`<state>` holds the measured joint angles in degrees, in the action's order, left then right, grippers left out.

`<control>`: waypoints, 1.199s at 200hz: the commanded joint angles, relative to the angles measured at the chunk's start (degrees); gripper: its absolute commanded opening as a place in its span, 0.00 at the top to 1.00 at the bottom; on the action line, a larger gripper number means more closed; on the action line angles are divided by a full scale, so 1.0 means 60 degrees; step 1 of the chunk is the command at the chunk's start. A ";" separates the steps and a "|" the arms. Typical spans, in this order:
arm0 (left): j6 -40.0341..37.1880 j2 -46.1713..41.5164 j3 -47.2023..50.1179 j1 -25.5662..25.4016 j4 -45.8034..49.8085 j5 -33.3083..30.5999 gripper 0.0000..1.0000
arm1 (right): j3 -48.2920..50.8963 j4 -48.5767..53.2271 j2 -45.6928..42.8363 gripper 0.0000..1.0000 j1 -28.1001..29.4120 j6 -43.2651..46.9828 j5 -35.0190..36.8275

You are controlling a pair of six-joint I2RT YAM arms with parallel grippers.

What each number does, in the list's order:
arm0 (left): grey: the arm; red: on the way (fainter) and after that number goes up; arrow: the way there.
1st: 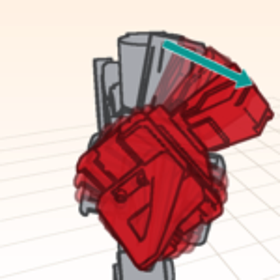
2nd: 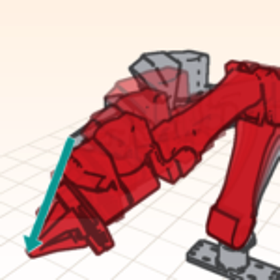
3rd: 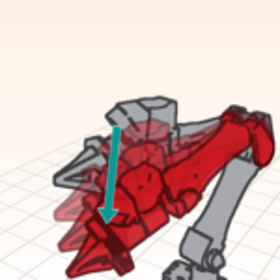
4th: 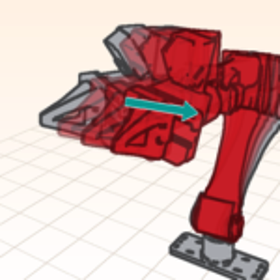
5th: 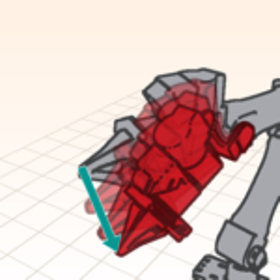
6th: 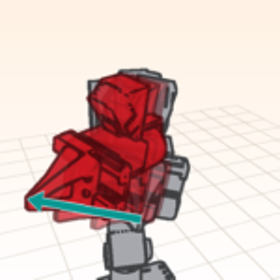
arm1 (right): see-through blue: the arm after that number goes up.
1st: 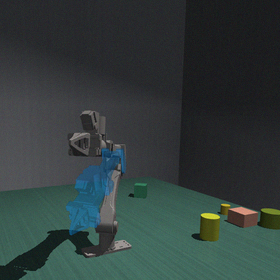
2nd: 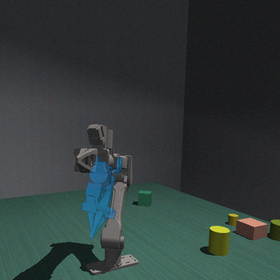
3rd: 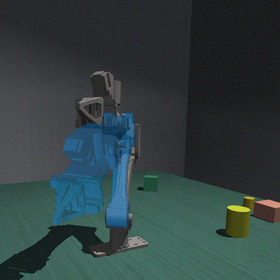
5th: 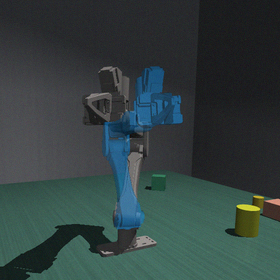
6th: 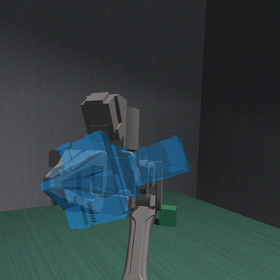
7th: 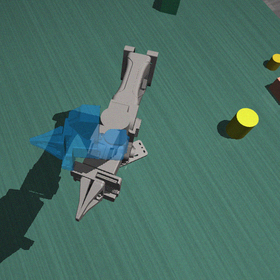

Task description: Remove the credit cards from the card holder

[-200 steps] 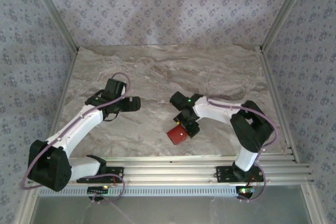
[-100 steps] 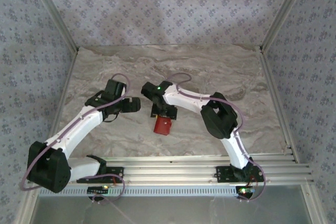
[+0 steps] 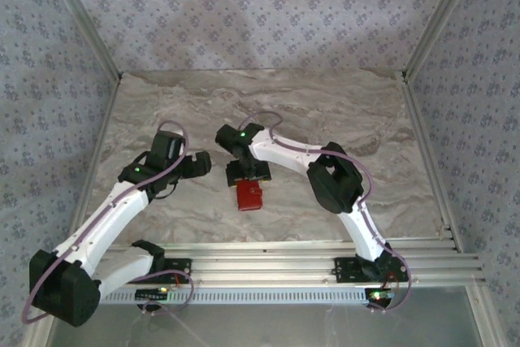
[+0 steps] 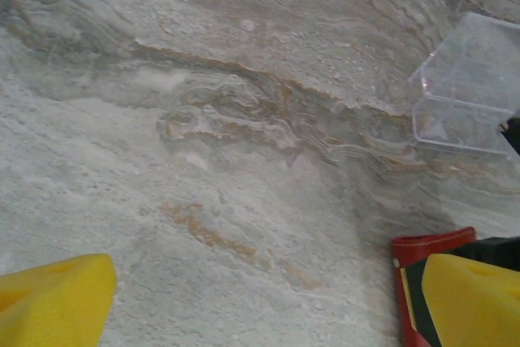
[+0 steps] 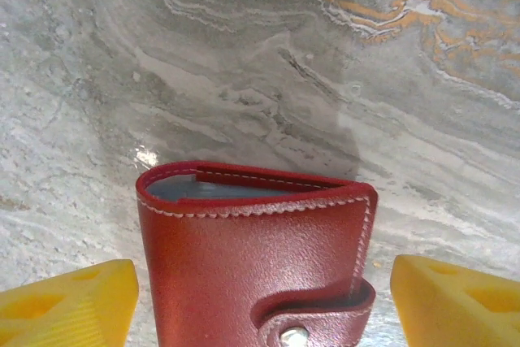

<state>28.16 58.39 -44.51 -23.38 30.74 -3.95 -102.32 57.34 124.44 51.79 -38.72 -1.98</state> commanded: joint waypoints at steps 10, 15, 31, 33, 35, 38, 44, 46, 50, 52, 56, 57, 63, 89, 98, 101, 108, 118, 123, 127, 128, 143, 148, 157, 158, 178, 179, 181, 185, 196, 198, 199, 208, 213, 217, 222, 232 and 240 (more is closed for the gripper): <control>0.0563 0.0344 0.0047 -0.0027 -0.0275 0.1280 0.06 | 0.0867 -0.0442 -0.1400 0.14 -0.0338 0.2029 -0.0608; 0.0646 0.0418 0.0043 -0.0042 -0.0355 0.1566 0.08 | 0.1054 -0.0560 -0.1596 0.15 -0.0395 0.2492 -0.0732; 0.0907 0.0816 0.0081 -0.0069 -0.0838 0.2679 0.17 | 0.1904 -0.1172 -0.2274 0.20 -0.0528 0.3769 -0.1043; 0.0951 0.0885 0.0091 -0.0073 -0.0914 0.2836 0.18 | 0.1983 -0.1250 -0.2351 0.20 -0.0538 0.3907 -0.1064; 0.0998 0.0946 0.0101 -0.0077 -0.0977 0.2960 0.19 | 0.2036 -0.1310 -0.2417 0.21 -0.0551 0.4059 -0.1081; 0.1075 0.1020 0.0103 -0.0078 -0.1066 0.3143 0.20 | 0.2152 -0.1387 -0.2529 0.22 -0.0557 0.4259 -0.1110; 0.1229 0.1230 0.0104 -0.0088 -0.1215 0.3390 0.23 | 0.2331 -0.1549 -0.2718 0.23 -0.0569 0.4826 -0.1135; 0.1269 0.1292 0.0100 -0.0103 -0.1272 0.3483 0.25 | 0.2391 -0.1608 -0.2791 0.23 -0.0570 0.4996 -0.1146; 0.1344 0.1398 0.0106 -0.0110 -0.1367 0.3642 0.26 | 0.2516 -0.1715 -0.2920 0.24 -0.0575 0.5324 -0.1140; 0.1390 0.1448 0.0116 -0.0134 -0.1427 0.3729 0.27 | 0.2602 -0.1777 -0.2985 0.24 -0.0568 0.5471 -0.1136; 0.1439 0.1528 0.0138 -0.0146 -0.1542 0.3850 0.28 | 0.2772 -0.1883 -0.3112 0.25 -0.0546 0.5753 -0.1159; 0.1456 0.1545 0.0145 -0.0154 -0.1560 0.3880 0.28 | 0.2816 -0.1911 -0.3137 0.26 -0.0546 0.5854 -0.1176; 0.1551 0.1661 0.0141 -0.0183 -0.1656 0.3978 0.30 | 0.3082 -0.2137 -0.3355 0.27 -0.0539 0.6301 -0.1222; 0.1999 0.1995 0.0123 -0.0370 -0.2177 0.4469 0.38 | 0.4573 -0.3399 -0.4236 0.28 -0.0625 0.8584 -0.2923; 0.2275 0.2077 0.0166 -0.0443 -0.2352 0.4449 0.44 | 0.4942 -0.3673 -0.4409 0.30 -0.0578 0.9645 -0.3201; 0.2366 0.2112 0.0178 -0.0482 -0.2413 0.4420 0.47 | 0.5088 -0.3755 -0.4464 0.31 -0.0568 0.9928 -0.3193; 0.2572 0.2207 0.0204 -0.0561 -0.2498 0.4341 0.50 | 0.5412 -0.4063 -0.4573 0.32 -0.0543 1.0609 -0.3193; 0.2854 0.2395 0.0189 -0.0655 -0.2543 0.4304 0.53 | 0.5899 -0.4343 -0.4666 0.33 -0.0549 1.1475 -0.3089; 0.2957 0.2519 0.0168 -0.0706 -0.2551 0.4337 0.54 | 0.6060 -0.4450 -0.4671 0.34 -0.0571 1.1885 -0.2949; 0.3015 0.2606 0.0143 -0.0737 -0.2557 0.4362 0.56 | 0.6138 -0.4521 -0.4664 0.35 -0.0588 1.2127 -0.2802; 0.3035 0.2633 0.0148 -0.0742 -0.2558 0.4377 0.56 | 0.6147 -0.4541 -0.4660 0.35 -0.0589 1.2198 -0.2767; 0.3187 0.2924 0.0162 -0.0902 -0.2770 0.4576 0.75 | 0.6084 -0.4485 -0.4397 0.38 -0.0708 1.2938 -0.2463; 0.3200 0.3023 0.0163 -0.0947 -0.2856 0.4669 0.83 | 0.5991 -0.4390 -0.4270 0.39 -0.0744 1.3172 -0.2467; 0.3307 0.3145 0.0175 -0.0994 -0.2963 0.4689 0.93 | 0.5840 -0.4281 -0.4052 0.42 -0.0786 1.3536 -0.2481; 0.3328 0.3152 0.0193 -0.1003 -0.2989 0.4687 0.93 | 0.5822 -0.4275 -0.4039 0.42 -0.0797 1.3576 -0.2489; 0.3716 0.3434 0.0321 -0.0980 -0.3291 0.4642 0.99 | 0.5673 -0.4178 -0.3661 0.46 -0.0820 1.4215 -0.2551; 0.3730 0.3458 0.0325 -0.0974 -0.3292 0.4649 0.99 | 0.5556 -0.4179 -0.3646 0.46 -0.0815 1.4231 -0.2554; 0.3766 0.3505 0.0317 -0.0980 -0.3311 0.4666 0.99 | 0.5449 -0.4181 -0.3616 0.46 -0.0829 1.4275 -0.2566; 0.3815 0.3585 0.0326 -0.0968 -0.3339 0.4695 1.00 | 0.5380 -0.4168 -0.3554 0.46 -0.0824 1.4347 -0.2591; 0.3924 0.3810 0.0323 -0.0969 -0.3451 0.4847 1.00 | 0.5233 -0.4156 -0.3383 0.47 -0.0847 1.4516 -0.2600; 0.3943 0.3845 0.0320 -0.0968 -0.3460 0.4876 1.00 | 0.5203 -0.4145 -0.3357 0.47 -0.0852 1.4544 -0.2615; 0.3960 0.3868 0.0317 -0.0975 -0.3472 0.4891 1.00 | 0.5181 -0.4141 -0.3340 0.47 -0.0853 1.4549 -0.2615; 0.4074 0.4006 0.0373 -0.0972 -0.3611 0.5019 1.00 | 0.5031 -0.4083 -0.3173 0.49 -0.0840 1.4666 -0.2637; 0.4119 0.4065 0.0394 -0.0973 -0.3688 0.5082 1.00 | 0.4931 -0.4034 -0.3096 0.50 -0.0850 1.4705 -0.2630; 0.4145 0.4107 0.0415 -0.0970 -0.3756 0.5121 1.00 | 0.4855 -0.3987 -0.3018 0.51 -0.0837 1.4741 -0.2629; 0.4161 0.4152 0.0442 -0.0976 -0.3799 0.5170 1.00 | 0.4763 -0.3944 -0.2939 0.51 -0.0824 1.4781 -0.2629; 0.4196 0.4228 0.0450 -0.0974 -0.3830 0.5195 1.00 | 0.4610 -0.3871 -0.2782 0.52 -0.0775 1.4853 -0.2619; 0.4225 0.4268 0.0467 -0.0973 -0.3895 0.5231 1.00 | 0.4490 -0.3863 -0.2664 0.52 -0.0744 1.4900 -0.2600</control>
<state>51.75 83.22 -42.24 -29.26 9.98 25.12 -72.31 32.53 106.21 46.85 46.74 -17.21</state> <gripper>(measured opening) 0.060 0.484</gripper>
